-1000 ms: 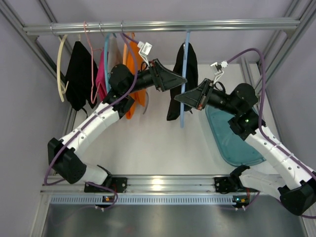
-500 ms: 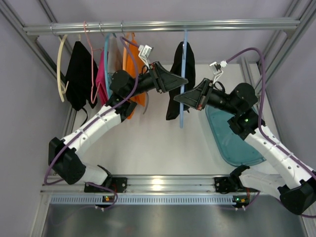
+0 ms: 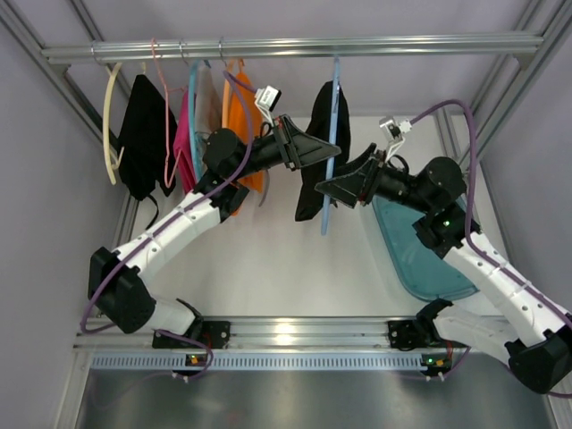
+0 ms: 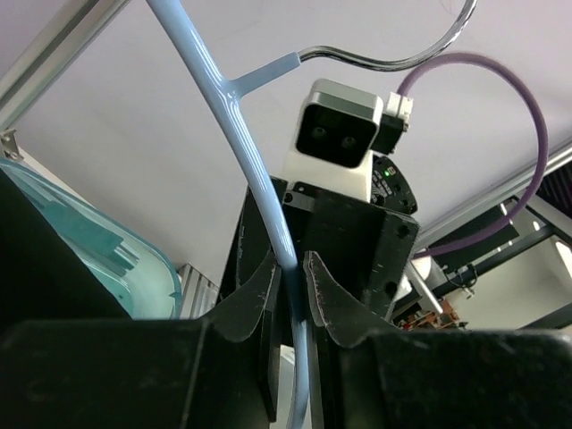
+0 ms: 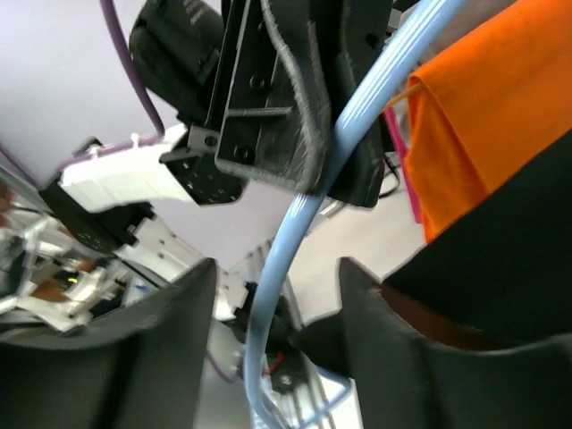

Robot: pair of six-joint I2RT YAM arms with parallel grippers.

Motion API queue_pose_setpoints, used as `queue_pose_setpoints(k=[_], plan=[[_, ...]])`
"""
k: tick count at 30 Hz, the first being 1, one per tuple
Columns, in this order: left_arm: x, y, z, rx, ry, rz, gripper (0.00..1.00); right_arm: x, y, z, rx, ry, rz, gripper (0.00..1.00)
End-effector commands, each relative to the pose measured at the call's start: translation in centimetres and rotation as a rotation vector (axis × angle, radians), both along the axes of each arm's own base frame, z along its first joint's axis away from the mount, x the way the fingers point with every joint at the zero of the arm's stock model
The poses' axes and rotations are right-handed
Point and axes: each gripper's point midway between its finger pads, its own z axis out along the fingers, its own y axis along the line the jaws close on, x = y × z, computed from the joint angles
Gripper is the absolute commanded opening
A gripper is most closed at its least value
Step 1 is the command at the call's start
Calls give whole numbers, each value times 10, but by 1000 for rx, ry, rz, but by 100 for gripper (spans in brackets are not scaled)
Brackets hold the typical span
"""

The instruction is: Remove the trousers from the hanger

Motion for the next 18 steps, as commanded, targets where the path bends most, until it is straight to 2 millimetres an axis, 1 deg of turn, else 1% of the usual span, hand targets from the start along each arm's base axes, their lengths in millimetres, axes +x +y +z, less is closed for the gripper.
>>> queue_pose_setpoints(k=[1,3,4,5,6,7,8,9,10,11,12,13,14,15,17,18], plan=[[-27,19,54,-115,-131,2,0,-7,-18,13,-25,-222,-86,61],[-29,20,61,-120,-132,-7,0,-1,-24,8,-58,-260,-143,70],[-30,20,62,-117,-120,-11,0,-3,-29,5,-77,-268,-160,72],[-31,21,67,-121,-121,-13,0,0,-33,3,-91,-284,-190,73],[-30,21,68,-121,-115,-13,0,3,-37,-4,-128,-324,-216,77],[-30,20,69,-121,-105,-14,0,0,-43,-5,-145,-348,-236,78],[-29,20,69,-117,-94,-13,0,3,-48,-8,-164,-363,-273,80],[-28,21,72,-121,-93,-10,0,5,-51,-17,-206,-408,-292,84],[-28,20,73,-122,-85,-11,0,2,-58,-17,-215,-438,-316,86],[-28,21,74,-124,-85,-10,0,4,-63,-23,-240,-444,-344,87],[-28,21,76,-128,-82,-11,0,6,-65,-37,-280,-477,-353,88],[-28,21,76,-131,-70,-13,0,3,-71,-38,-288,-510,-372,90],[-27,21,77,-133,-64,-14,0,6,-74,-43,-302,-524,-397,90],[-26,20,76,-131,-60,-16,0,11,-77,-62,-341,-531,-415,91],[-26,19,80,-137,-56,-24,0,17,-85,-65,-346,-572,-478,90],[-24,17,78,-133,-49,-28,0,22,-87,-78,-386,-606,-494,89]])
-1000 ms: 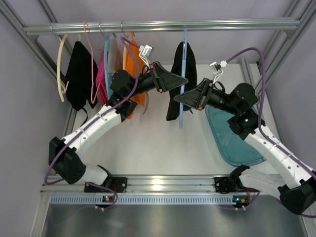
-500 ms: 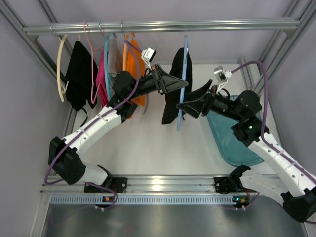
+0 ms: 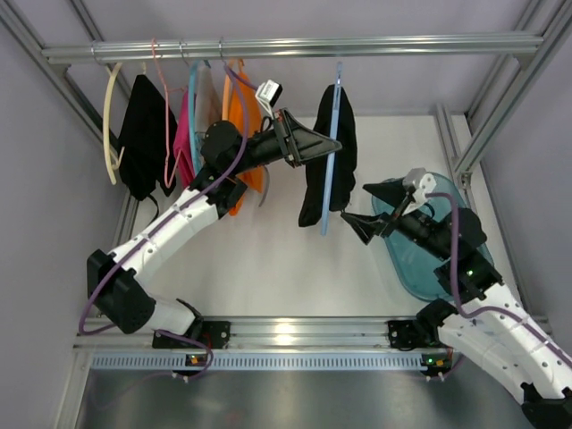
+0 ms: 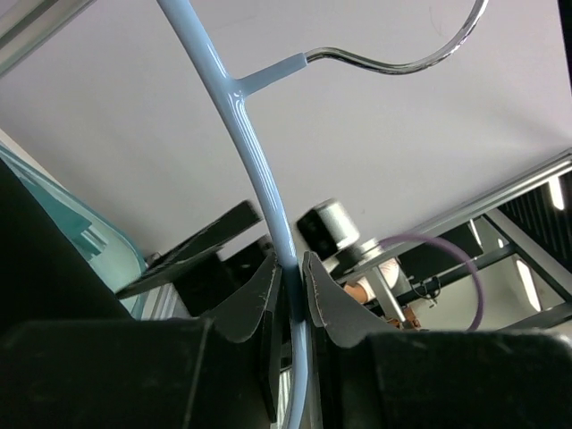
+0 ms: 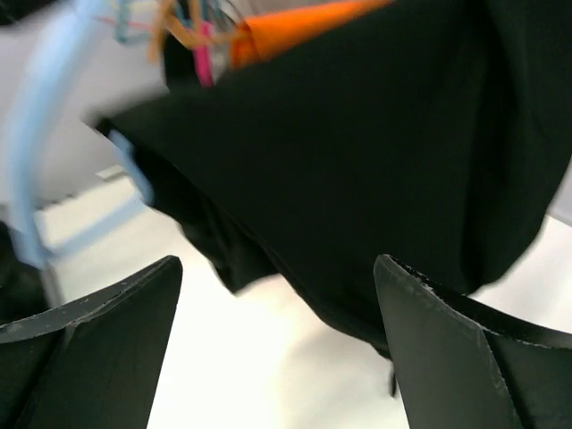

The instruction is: Remove the trousers from the hanger

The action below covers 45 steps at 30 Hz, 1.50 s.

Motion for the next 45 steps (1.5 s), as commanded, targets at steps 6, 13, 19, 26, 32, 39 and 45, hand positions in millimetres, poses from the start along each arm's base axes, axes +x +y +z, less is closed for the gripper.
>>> queue_pose_setpoints(k=[6,13,19,26,32,39,45], plan=[[-23,16,77,-154,-185,-6,0,40,-14,-2,-67,-174,-180,85],[-16,13,72,-137,-166,8,0,50,10,26,-14,-177,-107,84],[-18,12,75,-138,-173,-2,0,44,25,28,3,-150,-36,86],[-15,9,73,-134,-166,-6,0,43,36,25,-11,-159,-1,87],[-14,9,72,-133,-165,-5,0,44,38,27,-34,-188,-9,88],[-18,11,73,-133,-172,-5,0,75,20,22,-67,-180,-198,79],[-21,13,74,-134,-178,-11,0,83,17,14,-113,-199,-235,75]])
